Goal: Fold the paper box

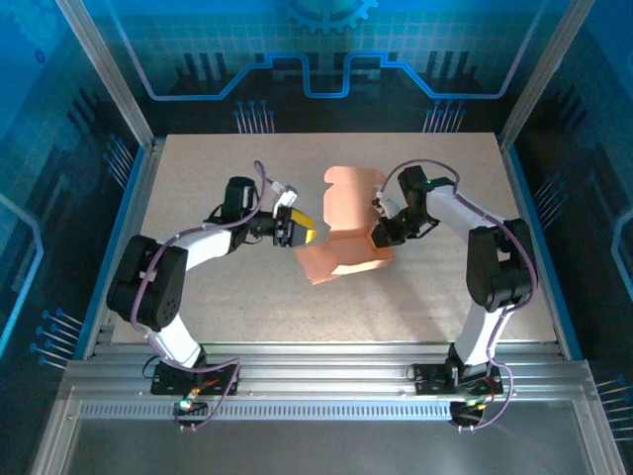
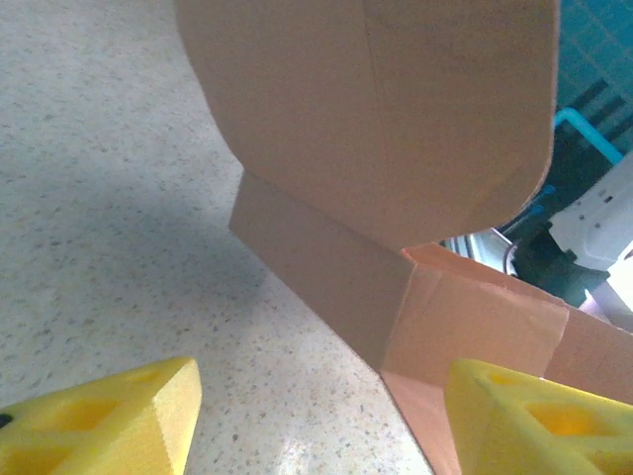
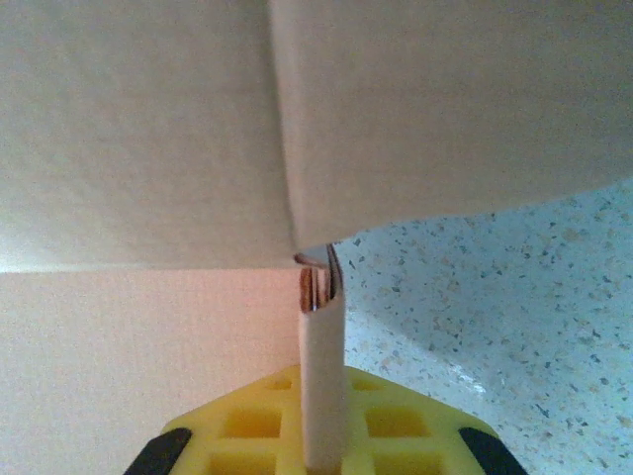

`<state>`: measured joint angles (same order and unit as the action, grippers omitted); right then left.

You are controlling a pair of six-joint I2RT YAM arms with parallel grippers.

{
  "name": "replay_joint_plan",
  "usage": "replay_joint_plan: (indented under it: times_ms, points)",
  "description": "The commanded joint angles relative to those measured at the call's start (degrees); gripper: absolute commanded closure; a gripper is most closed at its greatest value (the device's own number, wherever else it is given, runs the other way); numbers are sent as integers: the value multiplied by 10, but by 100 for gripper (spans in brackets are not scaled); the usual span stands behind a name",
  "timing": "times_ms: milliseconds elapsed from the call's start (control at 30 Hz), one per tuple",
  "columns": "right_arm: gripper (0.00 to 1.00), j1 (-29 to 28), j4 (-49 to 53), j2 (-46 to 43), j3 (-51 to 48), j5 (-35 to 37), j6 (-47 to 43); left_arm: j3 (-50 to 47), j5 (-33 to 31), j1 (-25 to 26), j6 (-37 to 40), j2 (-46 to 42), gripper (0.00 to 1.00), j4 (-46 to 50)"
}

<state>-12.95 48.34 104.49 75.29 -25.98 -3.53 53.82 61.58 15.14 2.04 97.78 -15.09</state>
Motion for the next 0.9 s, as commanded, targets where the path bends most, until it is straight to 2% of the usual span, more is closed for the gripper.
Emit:
replay_joint_plan:
  times_ms: [0, 167, 233, 333, 467, 733, 867]
  points:
    - [99, -3, 30, 10, 18, -12, -21, 51, 42, 20, 142, 21, 38, 193]
    - [99, -8, 49, 16, 22, -35, -47, 140, 78, 25, 308, 61, 38, 416]
    - [99, -10, 55, 17, 24, -41, -54, 155, 78, 26, 323, 71, 39, 438]
    - [99, -15, 58, 15, 26, -43, -57, 136, 85, 31, 262, 66, 40, 354]
    - [99, -20, 56, 14, 28, -50, -55, 95, 64, 48, 171, 55, 48, 225]
    - [99, -26, 54, 20, 29, -47, -48, 86, 51, 59, 112, 60, 47, 163]
    - [99, -34, 56, 18, 29, -44, -45, 68, 26, 59, 62, 58, 58, 99]
